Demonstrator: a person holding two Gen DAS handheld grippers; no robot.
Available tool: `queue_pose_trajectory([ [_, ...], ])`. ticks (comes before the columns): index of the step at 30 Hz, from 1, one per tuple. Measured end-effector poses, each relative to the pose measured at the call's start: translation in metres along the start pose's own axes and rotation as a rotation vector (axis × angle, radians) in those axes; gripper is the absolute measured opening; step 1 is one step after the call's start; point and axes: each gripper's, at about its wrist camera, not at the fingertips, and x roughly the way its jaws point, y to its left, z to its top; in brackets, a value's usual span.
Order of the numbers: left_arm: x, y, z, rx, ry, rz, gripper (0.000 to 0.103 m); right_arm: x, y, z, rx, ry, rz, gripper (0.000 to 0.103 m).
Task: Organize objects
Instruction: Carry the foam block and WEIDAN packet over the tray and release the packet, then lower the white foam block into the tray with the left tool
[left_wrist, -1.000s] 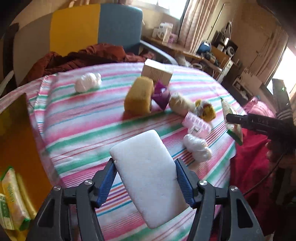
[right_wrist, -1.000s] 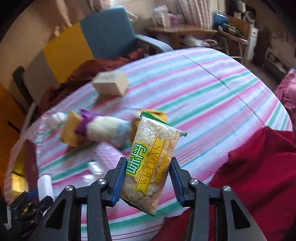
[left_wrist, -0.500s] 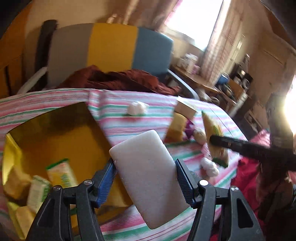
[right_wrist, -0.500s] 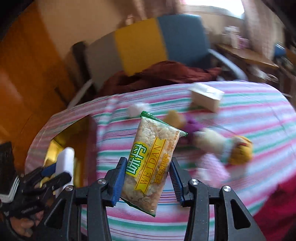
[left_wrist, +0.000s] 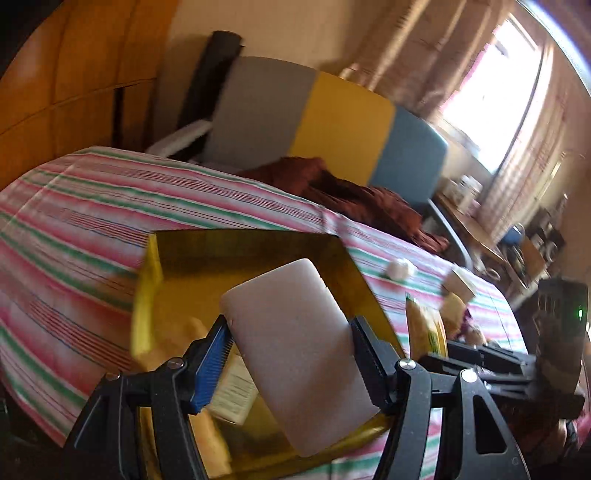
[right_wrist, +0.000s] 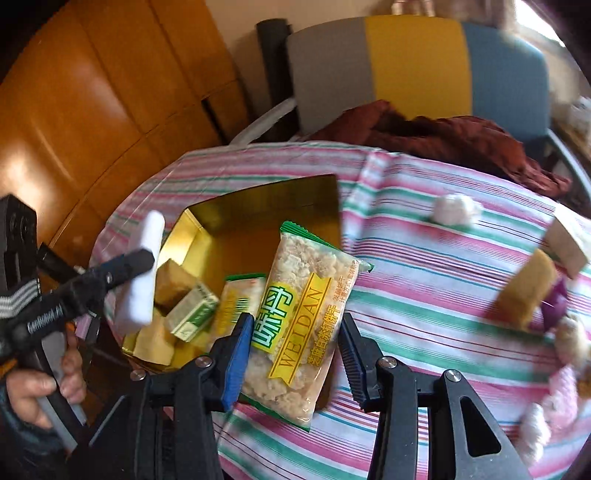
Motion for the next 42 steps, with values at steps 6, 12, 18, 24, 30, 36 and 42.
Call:
queue_pose_trajectory([
  [6, -0.004, 0.027, 0.025, -0.021, -0.049, 0.056, 0.067, 0.036, 0.019, 0.005, -0.041, 0.051, -0.005, 0.047],
  [12, 0.016, 0.048, 0.041, -0.055, -0.023, 0.105, 0.072, 0.058, 0.024, -0.004, -0.041, 0.106, -0.013, 0.053],
  [18, 0.050, 0.077, 0.025, -0.125, 0.109, 0.248, 0.073, 0.059, 0.024, -0.013, -0.030, 0.116, -0.003, 0.062],
  [24, 0.040, 0.090, 0.013, -0.185, 0.081, 0.235, 0.082, 0.053, 0.024, -0.018, -0.017, 0.113, 0.006, 0.065],
  [30, 0.010, 0.082, 0.021, -0.201, -0.026, 0.167, 0.085, 0.047, 0.031, -0.021, -0.021, 0.096, 0.010, 0.072],
  [36, -0.006, 0.081, 0.004, -0.216, -0.054, 0.216, 0.085, 0.040, 0.040, -0.025, -0.037, 0.077, 0.006, 0.078],
  [42, 0.006, 0.077, -0.006, -0.139, -0.038, 0.168, 0.081, 0.038, 0.046, -0.030, -0.046, 0.077, 0.011, 0.082],
])
